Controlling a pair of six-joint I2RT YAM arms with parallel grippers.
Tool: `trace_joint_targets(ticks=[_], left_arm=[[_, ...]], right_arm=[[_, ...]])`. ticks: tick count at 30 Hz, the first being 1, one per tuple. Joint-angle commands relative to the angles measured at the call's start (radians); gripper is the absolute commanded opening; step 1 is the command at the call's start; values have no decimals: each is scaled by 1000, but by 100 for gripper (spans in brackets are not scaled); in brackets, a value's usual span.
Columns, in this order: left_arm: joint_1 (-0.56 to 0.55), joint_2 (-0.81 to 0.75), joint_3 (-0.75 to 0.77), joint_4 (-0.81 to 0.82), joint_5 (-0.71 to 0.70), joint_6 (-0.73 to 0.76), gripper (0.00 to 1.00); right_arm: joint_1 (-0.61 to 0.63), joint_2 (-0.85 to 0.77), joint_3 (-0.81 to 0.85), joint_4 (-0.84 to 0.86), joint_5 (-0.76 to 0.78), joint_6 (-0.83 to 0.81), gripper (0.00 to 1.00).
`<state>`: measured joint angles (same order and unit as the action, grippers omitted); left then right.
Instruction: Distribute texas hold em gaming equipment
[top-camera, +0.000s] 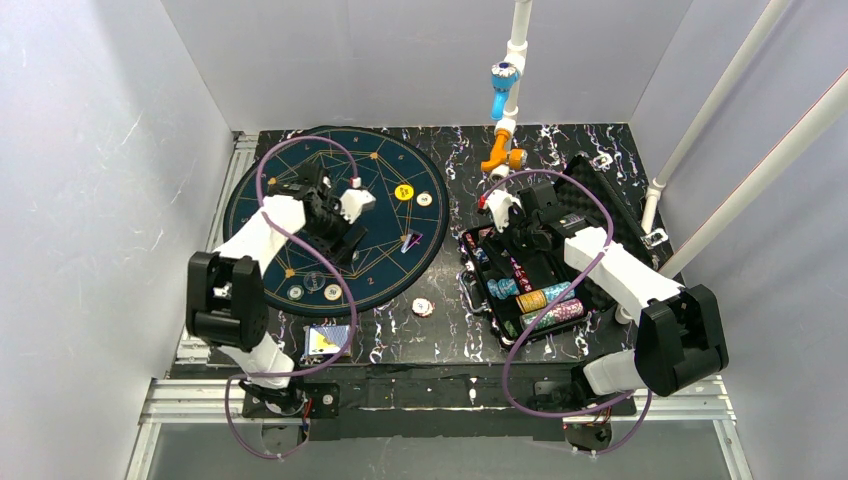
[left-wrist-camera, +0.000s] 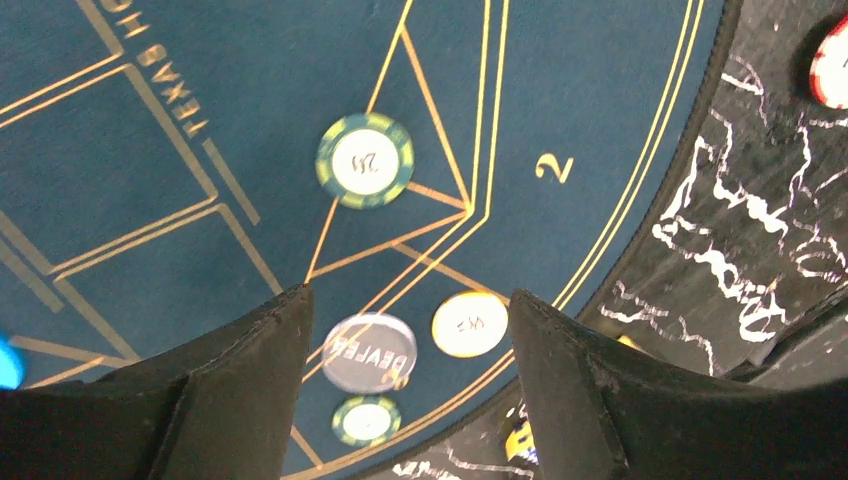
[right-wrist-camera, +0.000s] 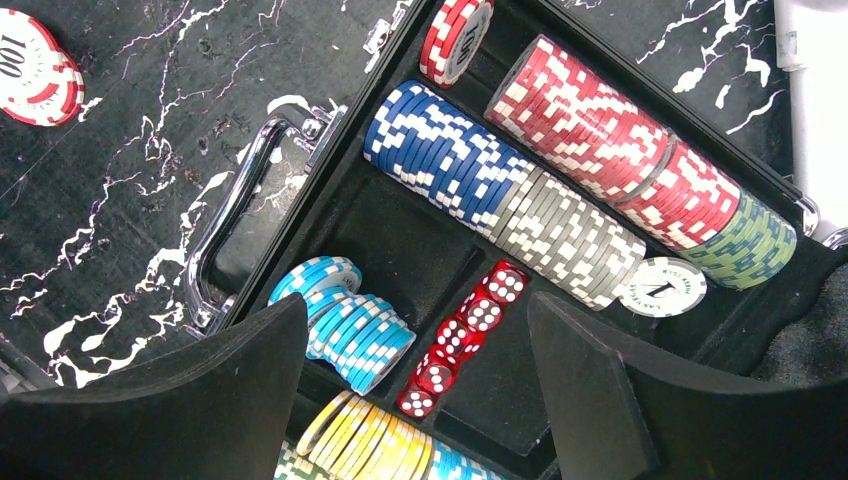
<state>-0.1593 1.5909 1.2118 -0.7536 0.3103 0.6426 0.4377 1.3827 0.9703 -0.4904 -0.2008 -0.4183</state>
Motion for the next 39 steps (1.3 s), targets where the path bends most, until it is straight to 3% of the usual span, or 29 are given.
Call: trace_joint_targets(ticks=[1, 15, 23, 29, 39], left_arm=[[-54, 84, 24, 39, 3, -103, 70], [-82, 248, 78, 120, -74, -138, 66], [-87, 276, 81, 126, -85, -130, 57], [-88, 267, 69, 129, -93, -124, 41], [-82, 218, 110, 80, -42, -141, 35]], right_arm=[[-7, -22, 2, 24, -12, 3, 89], [-7, -25, 4, 21, -26, 4, 89], [-7, -25, 4, 21, -23, 4, 89], [-7, -25, 5, 21, -22, 4, 89], [-7, -29, 3, 20, -23, 4, 89]])
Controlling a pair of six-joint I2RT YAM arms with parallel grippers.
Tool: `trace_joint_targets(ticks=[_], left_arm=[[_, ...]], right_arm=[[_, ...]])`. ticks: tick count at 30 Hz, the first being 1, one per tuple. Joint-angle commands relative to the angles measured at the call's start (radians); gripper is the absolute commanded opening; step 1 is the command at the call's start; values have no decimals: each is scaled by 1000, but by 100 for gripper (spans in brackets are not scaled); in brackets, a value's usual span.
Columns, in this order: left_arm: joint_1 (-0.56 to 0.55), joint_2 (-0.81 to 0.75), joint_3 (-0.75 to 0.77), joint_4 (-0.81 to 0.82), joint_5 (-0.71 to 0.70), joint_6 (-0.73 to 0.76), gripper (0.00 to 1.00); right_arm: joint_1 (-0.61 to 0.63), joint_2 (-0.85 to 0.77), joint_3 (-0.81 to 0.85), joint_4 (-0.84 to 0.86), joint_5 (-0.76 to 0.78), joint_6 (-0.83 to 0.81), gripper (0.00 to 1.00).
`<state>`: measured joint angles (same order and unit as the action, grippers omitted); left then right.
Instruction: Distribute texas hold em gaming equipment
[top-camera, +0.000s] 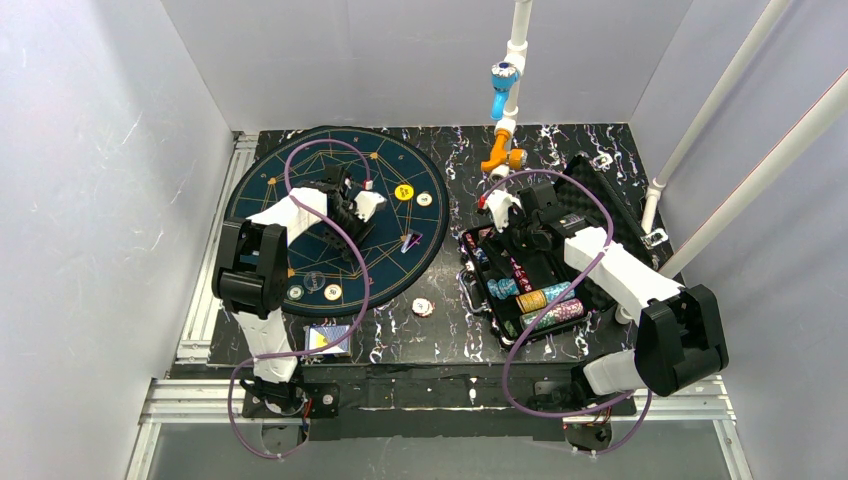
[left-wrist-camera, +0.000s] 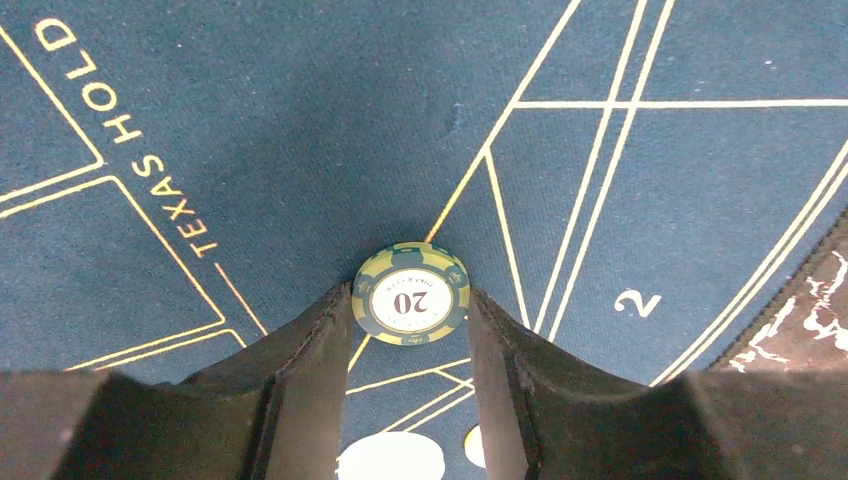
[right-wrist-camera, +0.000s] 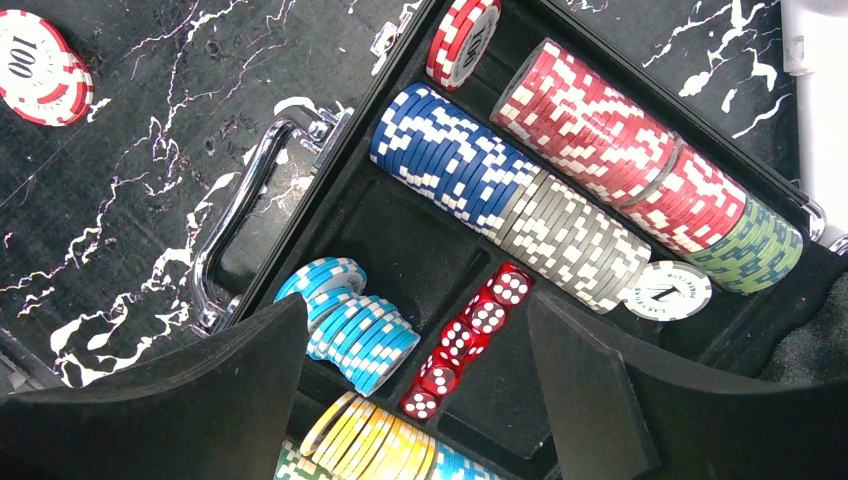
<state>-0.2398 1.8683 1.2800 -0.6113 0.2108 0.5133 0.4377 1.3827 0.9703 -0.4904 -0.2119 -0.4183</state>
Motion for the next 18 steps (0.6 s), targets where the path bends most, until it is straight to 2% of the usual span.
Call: trace_joint_targets(ticks=[1, 11, 15, 18], left_arm=[[0, -64, 48, -69, 63, -16, 35], [38, -90, 103, -131, 96, -24, 34], [112, -98, 118, -172, 92, 2, 34], [211, -114, 133, -203, 113, 27, 34]], right_arm=[[-7, -30, 3, 20, -12, 3, 89], [-7, -34, 3, 18, -12, 2, 89], [-7, -39, 0, 19, -11, 1, 89], [-7, -43, 0, 18, -12, 1, 89]])
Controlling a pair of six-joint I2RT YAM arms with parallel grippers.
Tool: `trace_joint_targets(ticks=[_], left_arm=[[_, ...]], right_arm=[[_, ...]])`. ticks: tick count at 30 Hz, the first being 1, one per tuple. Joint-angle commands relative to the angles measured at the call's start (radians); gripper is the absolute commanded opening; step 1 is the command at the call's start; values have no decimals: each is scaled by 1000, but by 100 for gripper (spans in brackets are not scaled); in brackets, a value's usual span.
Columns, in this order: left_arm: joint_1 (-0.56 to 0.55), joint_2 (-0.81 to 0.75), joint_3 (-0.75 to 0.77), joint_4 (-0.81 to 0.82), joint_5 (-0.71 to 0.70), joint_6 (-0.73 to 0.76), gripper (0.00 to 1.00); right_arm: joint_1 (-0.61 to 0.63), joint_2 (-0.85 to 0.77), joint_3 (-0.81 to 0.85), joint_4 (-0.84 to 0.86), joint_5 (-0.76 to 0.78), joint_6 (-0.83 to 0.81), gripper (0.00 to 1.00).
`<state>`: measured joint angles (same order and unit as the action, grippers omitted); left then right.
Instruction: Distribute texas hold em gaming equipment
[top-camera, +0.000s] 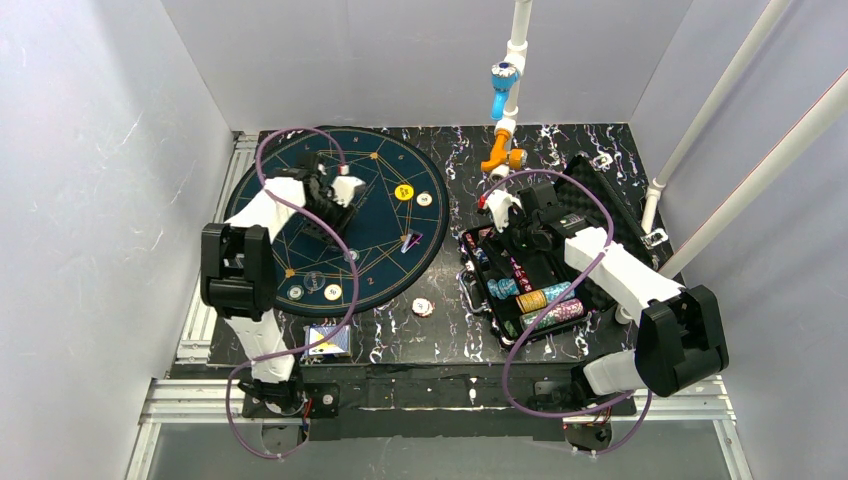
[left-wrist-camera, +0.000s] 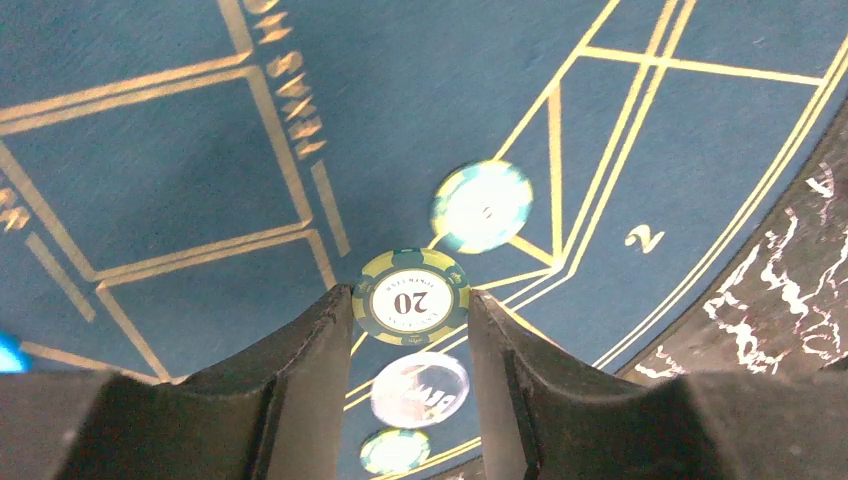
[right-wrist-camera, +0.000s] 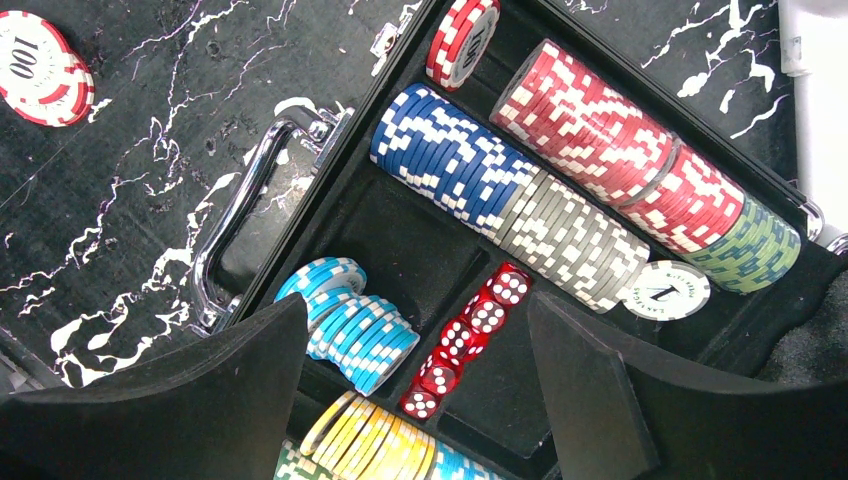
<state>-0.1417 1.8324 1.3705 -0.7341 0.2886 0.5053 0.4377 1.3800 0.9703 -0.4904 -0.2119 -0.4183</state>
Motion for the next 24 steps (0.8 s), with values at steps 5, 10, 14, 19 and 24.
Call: trace_joint_targets(ticks=[5, 10, 14, 19, 24], left_arm=[[306, -80, 73, -126, 41, 111, 34], [455, -15, 177, -149, 41, 149, 35], [514, 72, 285, -154, 35, 129, 35], [527, 159, 354, -141, -1, 110, 35], [531, 248, 442, -130, -29, 78, 36]], right_arm=[[-7, -41, 2, 15, -24, 1, 89], [-7, -35, 9, 5, -27, 1, 88], [-7, -33, 12, -1, -29, 0, 88], [-8, -32, 11, -2, -21, -2, 88], [-7, -27, 13, -5, -21, -3, 88]])
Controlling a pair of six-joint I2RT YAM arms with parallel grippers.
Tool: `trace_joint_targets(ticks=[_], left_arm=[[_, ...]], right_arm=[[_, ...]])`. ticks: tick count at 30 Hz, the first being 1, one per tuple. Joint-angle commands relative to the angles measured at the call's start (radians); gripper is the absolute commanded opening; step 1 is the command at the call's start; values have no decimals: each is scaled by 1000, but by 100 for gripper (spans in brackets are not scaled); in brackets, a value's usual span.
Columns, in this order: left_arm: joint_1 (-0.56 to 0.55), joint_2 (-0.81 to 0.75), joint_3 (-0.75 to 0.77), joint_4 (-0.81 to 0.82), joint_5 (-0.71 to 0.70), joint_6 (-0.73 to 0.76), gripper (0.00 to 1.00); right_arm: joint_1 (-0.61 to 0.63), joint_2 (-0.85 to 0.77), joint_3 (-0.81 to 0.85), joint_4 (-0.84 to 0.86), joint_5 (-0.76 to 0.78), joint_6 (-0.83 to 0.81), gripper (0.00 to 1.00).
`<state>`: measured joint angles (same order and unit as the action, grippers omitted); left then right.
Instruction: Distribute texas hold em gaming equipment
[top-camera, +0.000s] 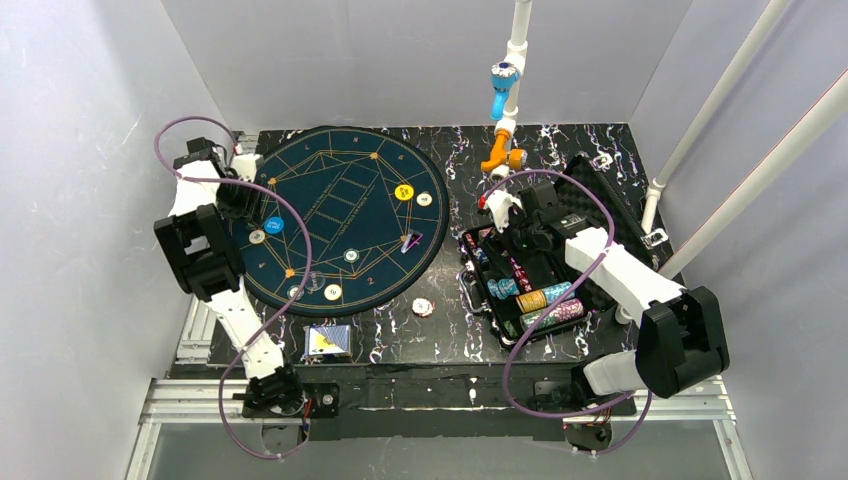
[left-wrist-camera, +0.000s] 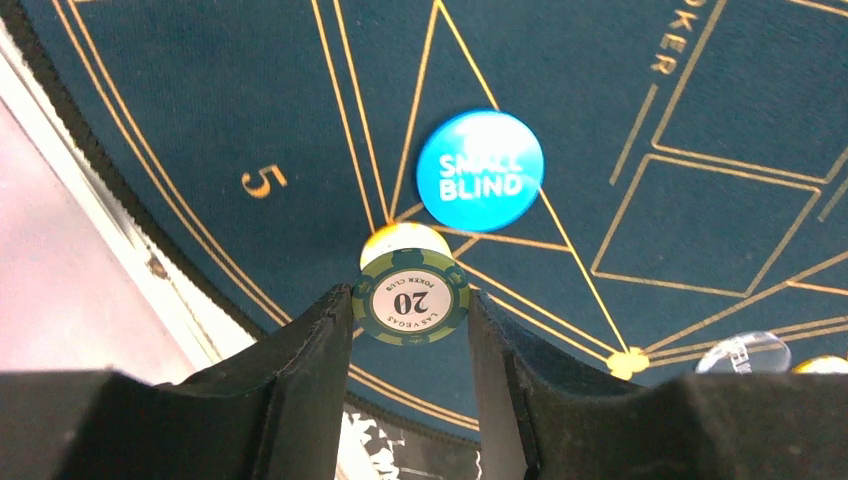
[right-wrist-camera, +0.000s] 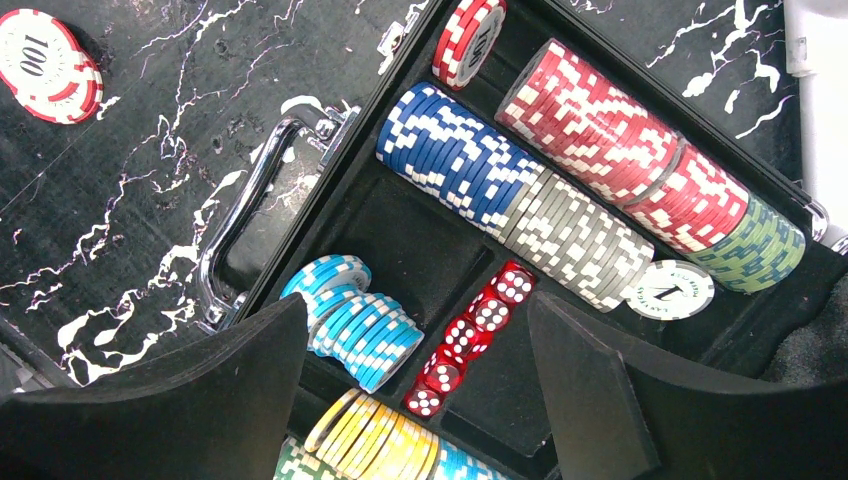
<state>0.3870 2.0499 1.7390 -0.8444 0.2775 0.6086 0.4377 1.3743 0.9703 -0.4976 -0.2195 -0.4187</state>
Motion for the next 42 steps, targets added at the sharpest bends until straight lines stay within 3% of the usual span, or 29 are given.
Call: trace_joint_targets(ticks=[1, 15, 19, 24, 33, 38, 42], left_arm=[[3, 45, 87, -19, -21, -29, 36], [4, 185, 195, 1, -67, -36, 43], [3, 185, 190, 1, -57, -35, 51], [3, 149, 186, -17, -42, -34, 70], [1, -209, -43, -115, 132, -81, 75], [1, -476, -292, -136, 211, -117, 75], [2, -600, -404, -147, 232, -206, 75]], right_arm=[[-7, -20, 13, 2, -13, -2, 88], [-7, 0, 15, 2, -9, -2, 88], [-7, 6, 16, 1, -12, -2, 88], [-7, 9, 16, 2, -24, -3, 88], [43, 41, 81, 7, -75, 17, 88], [188, 156, 223, -4, -10, 15, 87], [310, 299, 379, 6, 62, 4, 86]])
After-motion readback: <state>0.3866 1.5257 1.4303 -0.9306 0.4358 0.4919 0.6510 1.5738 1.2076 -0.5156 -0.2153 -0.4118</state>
